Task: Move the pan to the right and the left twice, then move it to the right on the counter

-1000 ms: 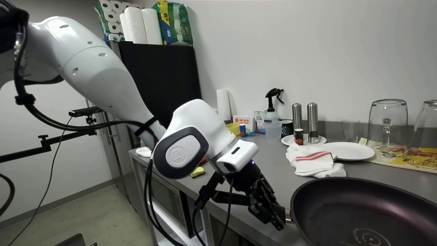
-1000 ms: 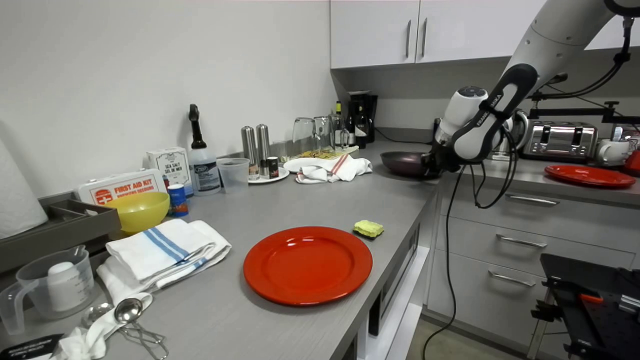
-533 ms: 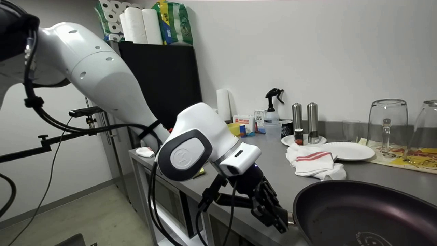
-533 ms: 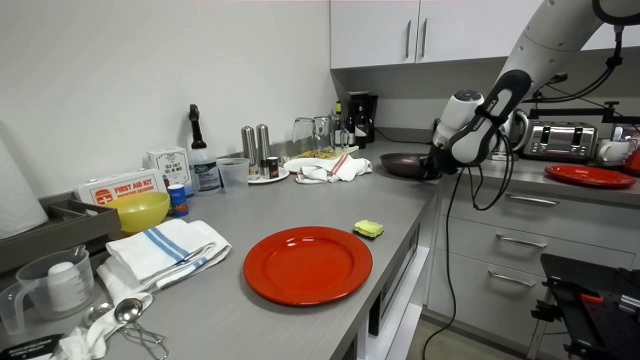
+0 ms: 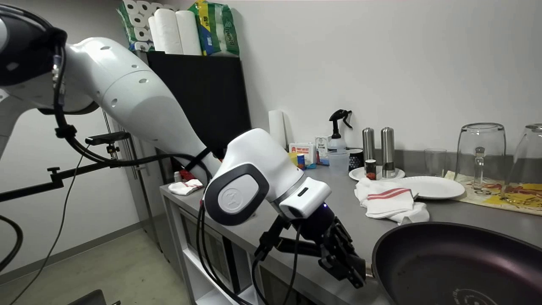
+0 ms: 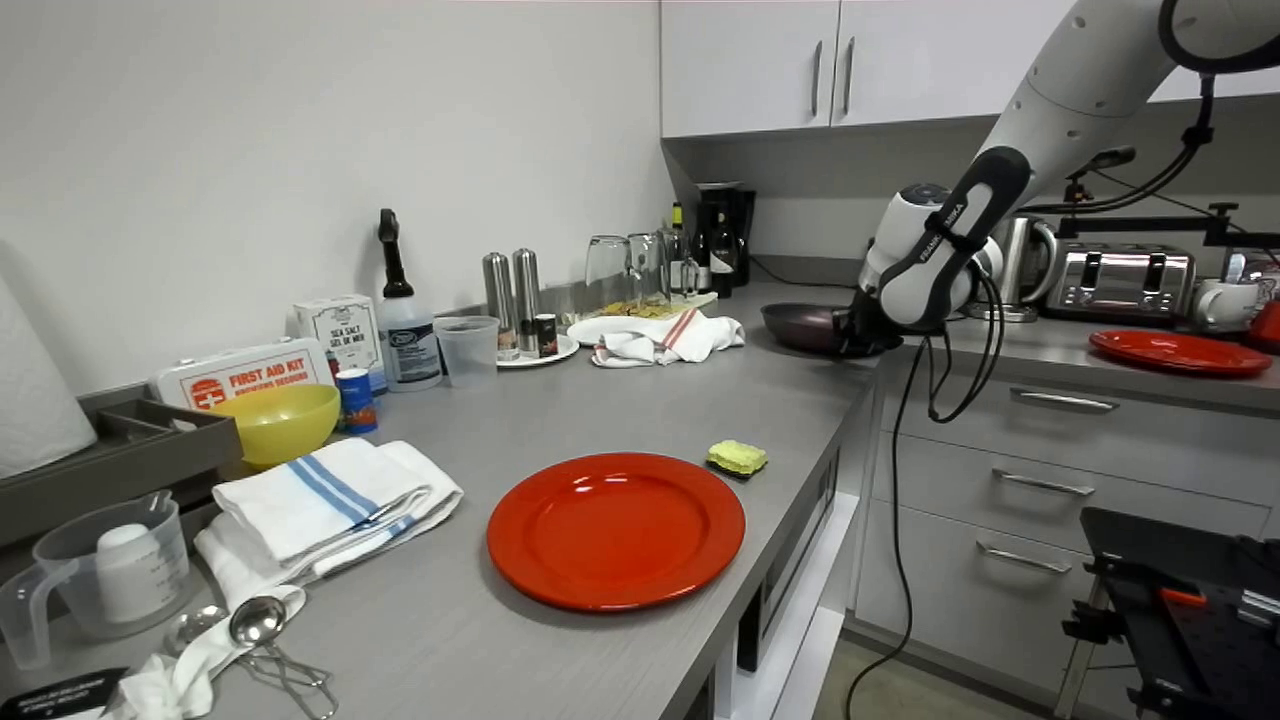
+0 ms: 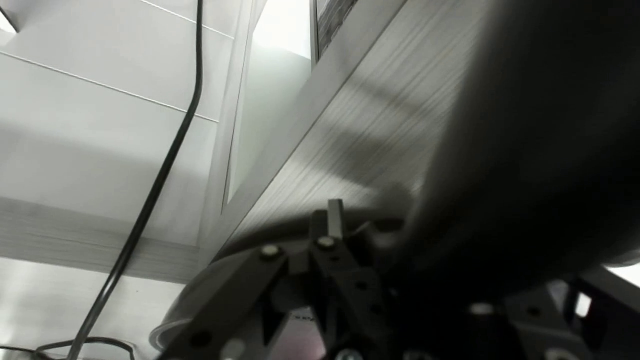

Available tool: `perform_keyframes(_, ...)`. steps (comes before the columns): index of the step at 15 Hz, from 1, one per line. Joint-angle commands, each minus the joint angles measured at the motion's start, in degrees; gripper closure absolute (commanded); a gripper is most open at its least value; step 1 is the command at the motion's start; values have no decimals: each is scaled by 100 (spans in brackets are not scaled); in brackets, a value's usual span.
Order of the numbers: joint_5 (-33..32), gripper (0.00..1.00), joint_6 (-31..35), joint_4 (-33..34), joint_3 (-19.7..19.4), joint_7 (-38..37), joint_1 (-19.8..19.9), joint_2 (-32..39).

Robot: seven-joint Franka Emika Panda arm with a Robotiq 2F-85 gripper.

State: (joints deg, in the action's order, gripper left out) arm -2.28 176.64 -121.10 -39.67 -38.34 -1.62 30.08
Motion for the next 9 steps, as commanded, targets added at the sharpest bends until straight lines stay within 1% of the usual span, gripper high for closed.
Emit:
perform_keyframes(1,385,78,103,301,-123,257,-97,124)
perform_keyframes(4,515,78,76,347,-118,340,-100,169)
perform_keyframes(5,551,28,69,365,-129,366,-108,191)
perform_keyframes(6,578,27,68,380,-137,381,-113,208)
perform_keyframes(9,657,5,96,501,-183,448,-117,209)
